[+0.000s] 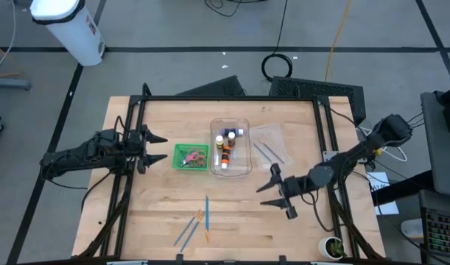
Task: Pick & Place Paint Supplies
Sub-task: Put the blue paint brush into the white bin
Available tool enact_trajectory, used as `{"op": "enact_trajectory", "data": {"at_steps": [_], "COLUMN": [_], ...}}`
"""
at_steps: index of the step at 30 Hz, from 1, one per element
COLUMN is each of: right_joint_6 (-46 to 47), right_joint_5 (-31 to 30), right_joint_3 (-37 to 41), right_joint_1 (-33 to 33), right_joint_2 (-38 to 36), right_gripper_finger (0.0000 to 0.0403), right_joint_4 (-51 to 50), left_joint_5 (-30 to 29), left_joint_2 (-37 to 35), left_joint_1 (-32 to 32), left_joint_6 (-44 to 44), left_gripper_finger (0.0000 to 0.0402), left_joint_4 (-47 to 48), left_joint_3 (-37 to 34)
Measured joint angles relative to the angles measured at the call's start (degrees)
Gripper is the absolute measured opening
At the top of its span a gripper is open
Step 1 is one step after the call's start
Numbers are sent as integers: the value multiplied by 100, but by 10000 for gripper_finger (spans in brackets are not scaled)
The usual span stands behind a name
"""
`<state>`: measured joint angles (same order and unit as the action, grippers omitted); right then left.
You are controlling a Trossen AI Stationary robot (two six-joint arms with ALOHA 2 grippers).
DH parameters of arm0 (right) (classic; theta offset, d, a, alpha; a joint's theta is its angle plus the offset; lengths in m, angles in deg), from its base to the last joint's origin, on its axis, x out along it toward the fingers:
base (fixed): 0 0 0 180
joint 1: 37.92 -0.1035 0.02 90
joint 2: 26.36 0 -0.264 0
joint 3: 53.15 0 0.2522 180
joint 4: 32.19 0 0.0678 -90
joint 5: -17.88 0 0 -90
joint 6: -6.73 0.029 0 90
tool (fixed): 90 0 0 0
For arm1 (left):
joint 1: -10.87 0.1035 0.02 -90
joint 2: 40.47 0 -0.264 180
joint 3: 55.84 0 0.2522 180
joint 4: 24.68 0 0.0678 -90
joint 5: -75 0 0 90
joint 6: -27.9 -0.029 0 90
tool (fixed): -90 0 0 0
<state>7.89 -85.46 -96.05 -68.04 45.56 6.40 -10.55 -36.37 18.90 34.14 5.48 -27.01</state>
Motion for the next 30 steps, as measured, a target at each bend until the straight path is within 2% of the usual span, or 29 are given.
{"op": "enact_trajectory", "data": {"at_steps": [4,11,15,18,23,28,30], "right_joint_6": [0,88,73,74,74,73,93], "right_joint_5": [-7,-6,-6,-6,-6,-6,-6], "right_joint_3": [-1,1,1,1,1,1,1], "right_joint_1": [-2,8,53,82,115,115,115], "right_joint_2": [30,28,28,28,28,28,28], "right_gripper_finger": [180,180,179,177,176,172,172], "right_joint_4": [-71,-253,-248,-285,-400,-433,-423], "left_joint_5": [1,-154,-772,-1138,-721,-543,78], "left_joint_2": [2,0,1,0,96,396,699], "left_joint_1": [2,2,8,19,15,-12,-143], "left_joint_6": [73,1464,1647,2219,2428,2630,2653], "left_gripper_finger": [310,310,310,310,310,310,310], "left_joint_4": [-384,-1489,-1726,-1622,-1619,-1582,-1667], "left_joint_3": [0,2,3,4,4,9,7]}}
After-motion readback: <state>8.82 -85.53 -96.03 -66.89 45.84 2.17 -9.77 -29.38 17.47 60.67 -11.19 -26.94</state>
